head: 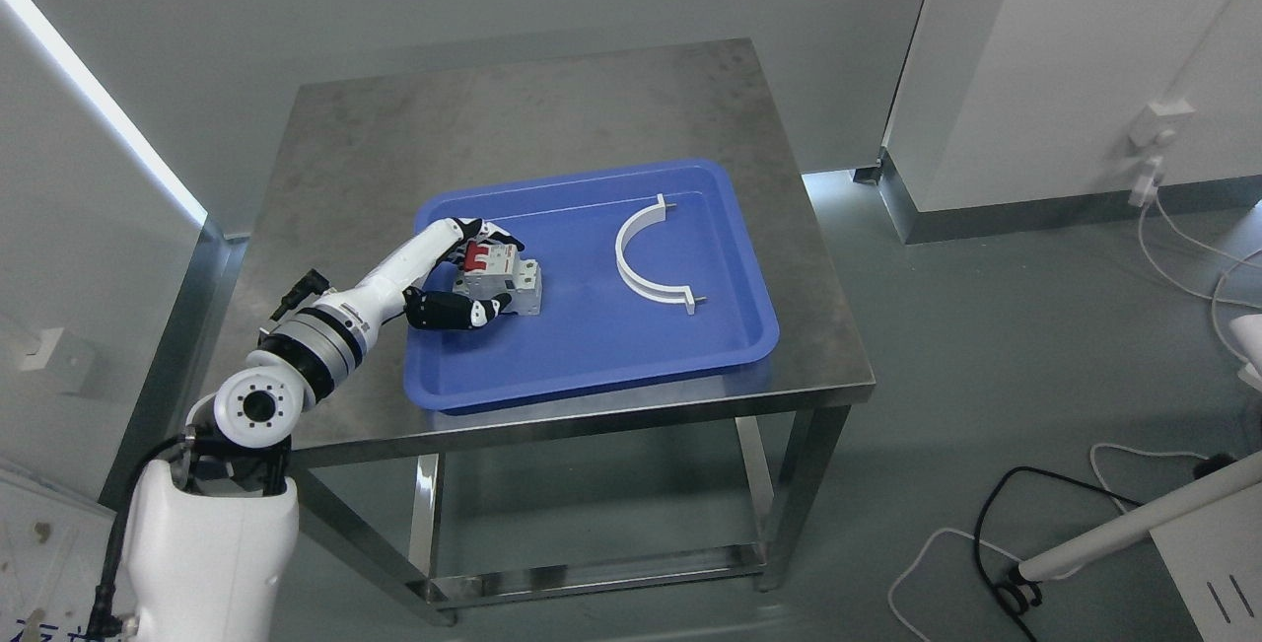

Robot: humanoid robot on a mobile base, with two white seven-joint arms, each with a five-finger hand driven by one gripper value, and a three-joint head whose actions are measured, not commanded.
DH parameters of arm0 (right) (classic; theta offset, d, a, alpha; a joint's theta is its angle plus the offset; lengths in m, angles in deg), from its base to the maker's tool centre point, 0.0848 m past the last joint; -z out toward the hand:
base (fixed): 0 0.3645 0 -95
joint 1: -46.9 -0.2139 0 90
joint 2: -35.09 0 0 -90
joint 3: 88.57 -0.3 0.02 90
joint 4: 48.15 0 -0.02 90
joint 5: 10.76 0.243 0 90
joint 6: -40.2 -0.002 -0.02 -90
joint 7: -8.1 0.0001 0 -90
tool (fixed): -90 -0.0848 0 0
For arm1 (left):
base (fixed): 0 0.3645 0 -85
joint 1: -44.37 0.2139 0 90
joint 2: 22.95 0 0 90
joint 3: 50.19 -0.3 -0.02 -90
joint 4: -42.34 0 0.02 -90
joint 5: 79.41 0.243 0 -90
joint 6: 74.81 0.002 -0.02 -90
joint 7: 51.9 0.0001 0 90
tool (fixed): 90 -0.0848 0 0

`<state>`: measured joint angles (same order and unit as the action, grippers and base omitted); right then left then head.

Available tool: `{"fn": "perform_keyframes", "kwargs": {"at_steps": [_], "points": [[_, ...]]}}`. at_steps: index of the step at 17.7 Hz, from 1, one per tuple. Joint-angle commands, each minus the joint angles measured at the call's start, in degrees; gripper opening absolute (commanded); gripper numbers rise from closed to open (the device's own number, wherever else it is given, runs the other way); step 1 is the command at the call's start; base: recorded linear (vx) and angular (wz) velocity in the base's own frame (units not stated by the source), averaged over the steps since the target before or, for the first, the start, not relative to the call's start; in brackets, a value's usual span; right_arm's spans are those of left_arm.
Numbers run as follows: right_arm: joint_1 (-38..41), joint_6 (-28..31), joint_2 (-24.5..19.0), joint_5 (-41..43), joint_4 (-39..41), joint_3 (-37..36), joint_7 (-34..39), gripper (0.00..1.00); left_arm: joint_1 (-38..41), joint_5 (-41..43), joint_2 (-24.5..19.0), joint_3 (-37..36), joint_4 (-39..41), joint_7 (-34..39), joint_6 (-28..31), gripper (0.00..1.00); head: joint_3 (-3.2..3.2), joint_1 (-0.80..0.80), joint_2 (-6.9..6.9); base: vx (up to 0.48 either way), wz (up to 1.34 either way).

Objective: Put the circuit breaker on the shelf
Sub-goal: 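Lift the circuit breaker out of the tray with the left hand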

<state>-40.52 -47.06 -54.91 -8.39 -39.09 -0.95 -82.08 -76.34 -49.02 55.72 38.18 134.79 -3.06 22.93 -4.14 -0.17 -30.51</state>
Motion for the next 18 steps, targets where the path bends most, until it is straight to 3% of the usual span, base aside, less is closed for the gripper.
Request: {"fn": "perform_keyframes", "kwargs": {"at_steps": [1,5,9,12,14,18], "points": [[0.06,-0.01,1.0,0.0,0.0,0.01,0.0,1.0,-0.75,1.52,8.23,6.17,-2.36,0.02,-8.14,0.07,0.0,0.0,0.0,0.0,0.0],[-0.03,-0.01,1.0,0.0,0.0,0.01,0.0,1.0,-3.92,-0.49,10.33,13.04,-2.1,2.47,-16.5,0.06,0.0,0.0,0.02,-0.001,0.01],[-0.03,-0.01,1.0,0.0,0.0,0.01,0.0,1.0,-2.61,-10.59,10.33,16.57,-1.49,17.12,-23.19,0.08,0.0,0.0,0.02,0.0,0.0],[-0.03,-0.01,1.0,0.0,0.0,0.01,0.0,1.0,0.9,-12.98,10.33,16.65,2.02,26.01,-23.91,0.08,0.0,0.0,0.03,0.002,-0.02],[0.06,-0.01,1.0,0.0,0.0,0.01,0.0,1.0,5.37,-14.82,10.33,16.13,4.65,27.0,-24.78,0.08,0.0,0.0,0.04,-0.012,-0.03],[-0.03,-0.01,1.0,0.0,0.0,0.01,0.0,1.0,14.0,-15.45,10.33,15.51,5.46,26.57,-33.12,0.08,0.0,0.0,0.04,-0.04,0.02]]}}
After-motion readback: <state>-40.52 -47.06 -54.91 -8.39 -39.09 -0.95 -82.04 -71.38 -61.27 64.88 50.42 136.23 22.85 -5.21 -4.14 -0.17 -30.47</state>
